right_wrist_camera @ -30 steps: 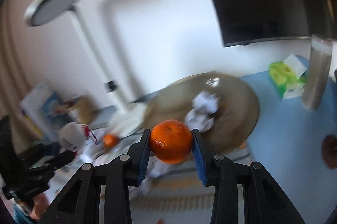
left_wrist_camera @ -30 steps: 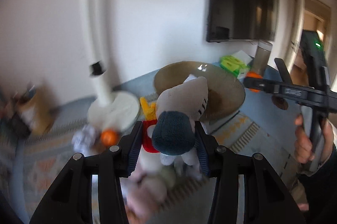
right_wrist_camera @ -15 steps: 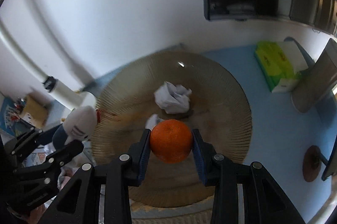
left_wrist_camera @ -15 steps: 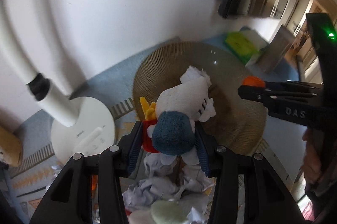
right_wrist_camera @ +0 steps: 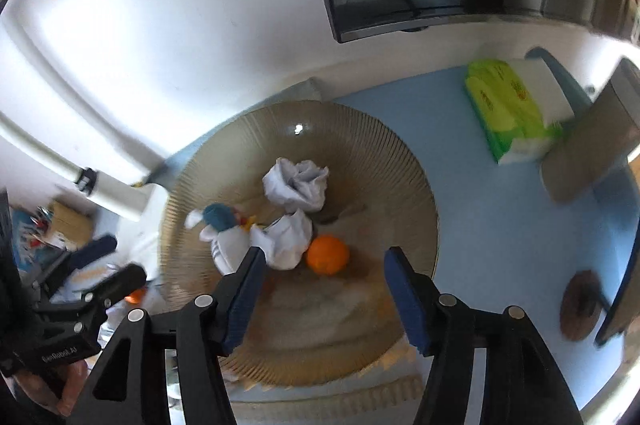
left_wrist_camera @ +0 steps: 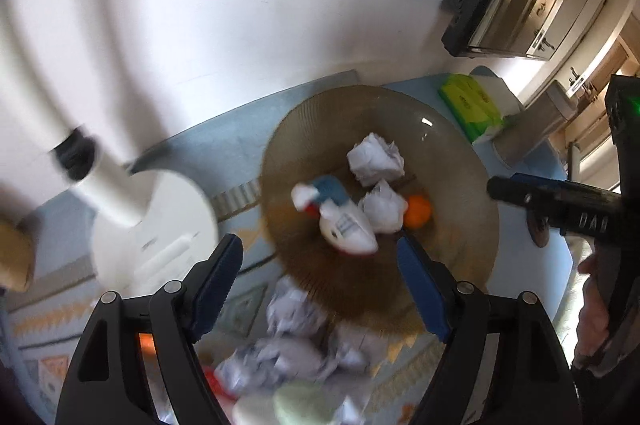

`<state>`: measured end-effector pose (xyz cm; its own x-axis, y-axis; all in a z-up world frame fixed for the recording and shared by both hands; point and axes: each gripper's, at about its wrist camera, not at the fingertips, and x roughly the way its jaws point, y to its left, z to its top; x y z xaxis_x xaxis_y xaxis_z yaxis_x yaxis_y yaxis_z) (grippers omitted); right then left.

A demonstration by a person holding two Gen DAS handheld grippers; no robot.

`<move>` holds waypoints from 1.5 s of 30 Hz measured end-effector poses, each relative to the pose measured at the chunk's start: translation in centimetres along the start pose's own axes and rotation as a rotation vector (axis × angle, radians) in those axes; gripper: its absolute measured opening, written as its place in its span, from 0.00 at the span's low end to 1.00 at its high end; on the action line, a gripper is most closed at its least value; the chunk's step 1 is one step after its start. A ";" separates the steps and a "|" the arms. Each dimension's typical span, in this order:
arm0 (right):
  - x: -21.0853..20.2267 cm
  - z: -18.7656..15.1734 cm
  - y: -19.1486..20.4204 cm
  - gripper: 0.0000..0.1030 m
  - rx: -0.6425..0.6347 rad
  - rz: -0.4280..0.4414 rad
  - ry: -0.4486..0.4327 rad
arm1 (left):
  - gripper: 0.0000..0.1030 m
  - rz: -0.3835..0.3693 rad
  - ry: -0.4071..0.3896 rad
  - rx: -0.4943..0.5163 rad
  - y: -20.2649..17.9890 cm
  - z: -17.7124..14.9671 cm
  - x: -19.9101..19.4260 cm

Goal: Organize objects
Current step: 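Move both open tools back to the pile, then grasp a paper ball with the left tool while the right tool grasps an orange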

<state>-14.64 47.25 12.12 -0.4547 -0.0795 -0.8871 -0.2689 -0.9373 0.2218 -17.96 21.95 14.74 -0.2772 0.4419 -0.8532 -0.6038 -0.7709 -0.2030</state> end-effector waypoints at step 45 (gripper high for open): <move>18.9 -7.1 26.2 0.46 0.056 0.211 0.394 | 0.66 -0.162 0.176 -0.246 23.7 -10.3 2.1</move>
<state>-24.21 18.80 -1.70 -0.1498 -0.4001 -0.9042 -0.2558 -0.8677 0.4263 -25.17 -0.10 3.16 -0.0467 0.4982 -0.8658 -0.4251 -0.7943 -0.4341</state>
